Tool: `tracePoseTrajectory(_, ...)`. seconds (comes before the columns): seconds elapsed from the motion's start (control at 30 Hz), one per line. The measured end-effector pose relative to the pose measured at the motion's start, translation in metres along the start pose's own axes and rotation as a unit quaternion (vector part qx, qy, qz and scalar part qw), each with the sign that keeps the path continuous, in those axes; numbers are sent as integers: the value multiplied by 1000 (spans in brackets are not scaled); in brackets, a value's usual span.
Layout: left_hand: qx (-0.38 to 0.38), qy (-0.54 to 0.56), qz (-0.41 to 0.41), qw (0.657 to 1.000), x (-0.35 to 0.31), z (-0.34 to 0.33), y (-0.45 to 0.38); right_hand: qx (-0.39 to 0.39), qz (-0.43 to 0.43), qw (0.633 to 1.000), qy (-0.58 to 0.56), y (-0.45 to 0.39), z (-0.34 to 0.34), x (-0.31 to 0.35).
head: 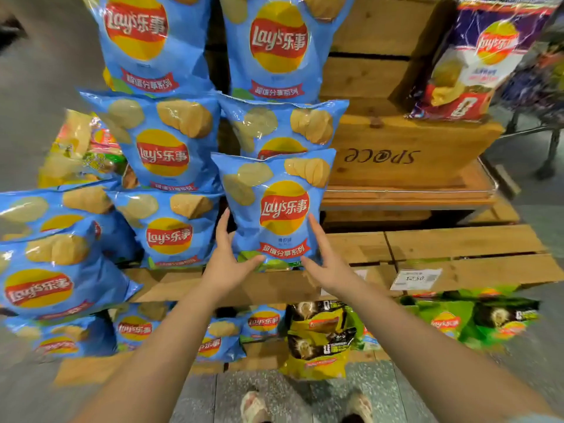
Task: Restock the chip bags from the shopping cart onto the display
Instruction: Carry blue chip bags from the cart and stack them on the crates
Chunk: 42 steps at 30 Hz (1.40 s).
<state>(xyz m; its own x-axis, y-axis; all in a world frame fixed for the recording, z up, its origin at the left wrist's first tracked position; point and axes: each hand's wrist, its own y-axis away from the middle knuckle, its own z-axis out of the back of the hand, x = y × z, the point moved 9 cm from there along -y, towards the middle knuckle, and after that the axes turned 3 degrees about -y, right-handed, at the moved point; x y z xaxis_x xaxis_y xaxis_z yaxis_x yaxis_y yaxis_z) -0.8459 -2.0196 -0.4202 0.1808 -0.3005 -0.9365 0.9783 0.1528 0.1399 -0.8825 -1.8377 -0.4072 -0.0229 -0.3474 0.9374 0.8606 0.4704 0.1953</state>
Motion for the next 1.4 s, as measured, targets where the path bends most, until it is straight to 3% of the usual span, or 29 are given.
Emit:
tracePoseTrajectory(0.43, -16, -75, 102, 992, 85, -8, -53, 41, -58, 987, 145, -45, -32, -58)
tracePoseTrajectory(0.57, -85, -115, 62, 988, 67, -3, -46, 23, -53, 980, 191, -52, -36, -54)
tracePoseTrajectory(0.67, -175, -276, -36, 944, 36, -2, -22, -62, -34, 956, 285, -51, -29, -44)
tracePoseTrajectory(0.7, -166, -343, -75, 921, 31, -11, -19, -80, -17, 940, 332, -50, -28, -39)
tracePoseTrajectory(0.8, -50, -529, -120, 839, 36, -37, -22, -22, -5, 910, 414, -53, -42, -39)
tracePoseTrajectory(0.9, 50, -614, -41, 787, 48, -34, -37, 72, -56, 910, 404, -57, -51, -46)
tracePoseTrajectory(0.97, 78, -592, -7, 802, 43, -29, -39, 63, -63, 930, 358, -57, -46, -37)
tracePoseTrajectory(1.03, 75, -526, 0, 847, 32, -28, -32, 46, -61, 944, 320, -51, -42, -23)
tracePoseTrajectory(1.17, 40, -397, -58, 915, -22, -29, -19, 31, -26, 959, 281, -30, -34, 9)
tracePoseTrajectory(1.4, 68, -247, -188, 948, -164, -44, -2, 3, 47, 978, 203, 9, 16, 78)
